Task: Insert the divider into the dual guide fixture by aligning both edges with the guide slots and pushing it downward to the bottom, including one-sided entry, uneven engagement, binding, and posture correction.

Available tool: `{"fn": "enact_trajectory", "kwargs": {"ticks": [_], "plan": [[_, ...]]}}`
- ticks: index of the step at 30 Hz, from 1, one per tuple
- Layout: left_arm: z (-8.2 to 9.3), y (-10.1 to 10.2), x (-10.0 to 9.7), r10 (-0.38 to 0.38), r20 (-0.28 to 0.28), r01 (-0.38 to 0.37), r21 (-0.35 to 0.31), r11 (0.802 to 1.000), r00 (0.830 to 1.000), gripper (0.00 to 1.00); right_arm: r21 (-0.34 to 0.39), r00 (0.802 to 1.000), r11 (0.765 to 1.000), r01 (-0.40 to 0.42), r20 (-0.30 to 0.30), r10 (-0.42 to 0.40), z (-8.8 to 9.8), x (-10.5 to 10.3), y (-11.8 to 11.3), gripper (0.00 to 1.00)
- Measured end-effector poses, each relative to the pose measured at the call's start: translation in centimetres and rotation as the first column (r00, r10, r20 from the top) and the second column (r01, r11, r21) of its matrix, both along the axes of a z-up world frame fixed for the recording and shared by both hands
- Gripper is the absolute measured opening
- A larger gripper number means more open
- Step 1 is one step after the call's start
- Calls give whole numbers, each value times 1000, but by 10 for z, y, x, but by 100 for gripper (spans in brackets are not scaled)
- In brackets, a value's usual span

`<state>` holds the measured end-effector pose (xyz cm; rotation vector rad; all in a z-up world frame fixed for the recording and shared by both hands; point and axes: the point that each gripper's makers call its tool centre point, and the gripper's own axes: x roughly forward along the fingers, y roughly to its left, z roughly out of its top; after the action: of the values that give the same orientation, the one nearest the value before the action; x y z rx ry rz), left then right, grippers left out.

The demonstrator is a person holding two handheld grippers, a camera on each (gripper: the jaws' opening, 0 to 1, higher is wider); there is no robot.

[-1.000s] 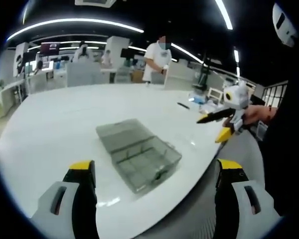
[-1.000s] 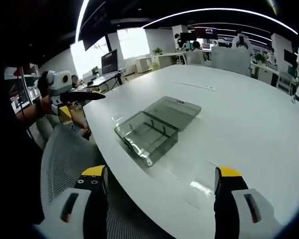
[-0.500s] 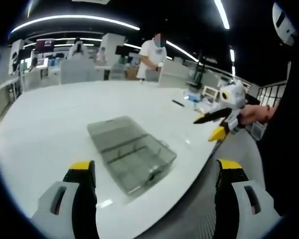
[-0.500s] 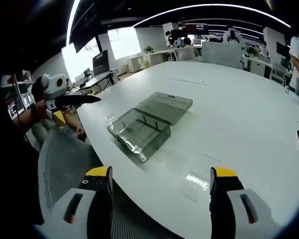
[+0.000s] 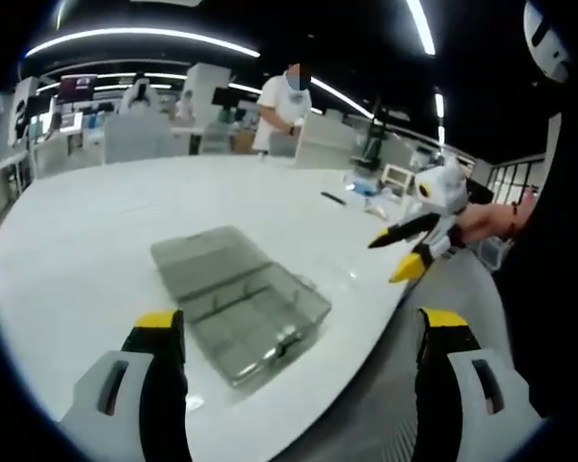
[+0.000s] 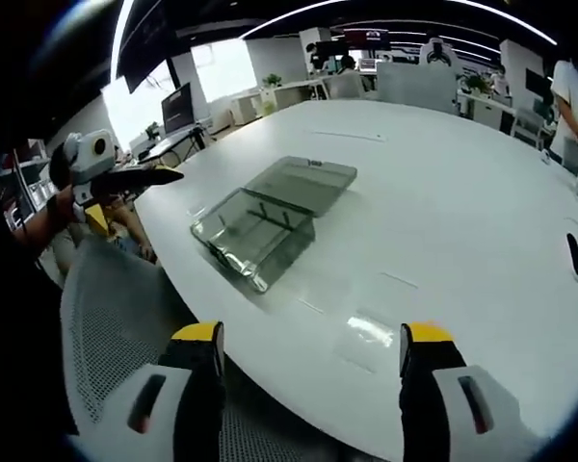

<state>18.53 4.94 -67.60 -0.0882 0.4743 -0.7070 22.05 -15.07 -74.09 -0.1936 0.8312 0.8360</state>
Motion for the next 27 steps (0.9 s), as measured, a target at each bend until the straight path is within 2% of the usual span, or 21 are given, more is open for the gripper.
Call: {"fn": "enact_trajectory", "kwargs": {"ticks": [7, 12, 17, 22, 24, 27], "plan": [[-4, -9, 2, -18, 2, 18, -24, 1000, 1000, 99, -29, 999, 999, 30, -26, -31, -9, 4, -4, 70], [-6, -18, 2, -59, 9, 59, -20, 998, 998, 99, -50, 998, 998, 33, -45, -35, -15, 4, -5, 69], [-7, -21, 6, -68, 5, 68, -19, 998, 998, 99, -56, 997, 998, 42, -66, -45, -20, 4, -6, 66], [-8, -25, 6, -90, 2, 91, -25, 996, 996, 99, -68, 991, 996, 65, -114, -73, -28, 4, -9, 60], [-9, -29, 3, -118, -5, 118, -20, 993, 993, 99, -74, 989, 994, 80, -118, -89, -31, 6, -10, 59], [-12, -30, 4, -118, -9, 118, -14, 993, 993, 99, -77, 986, 993, 88, -132, -98, -34, 7, -10, 57]]}}
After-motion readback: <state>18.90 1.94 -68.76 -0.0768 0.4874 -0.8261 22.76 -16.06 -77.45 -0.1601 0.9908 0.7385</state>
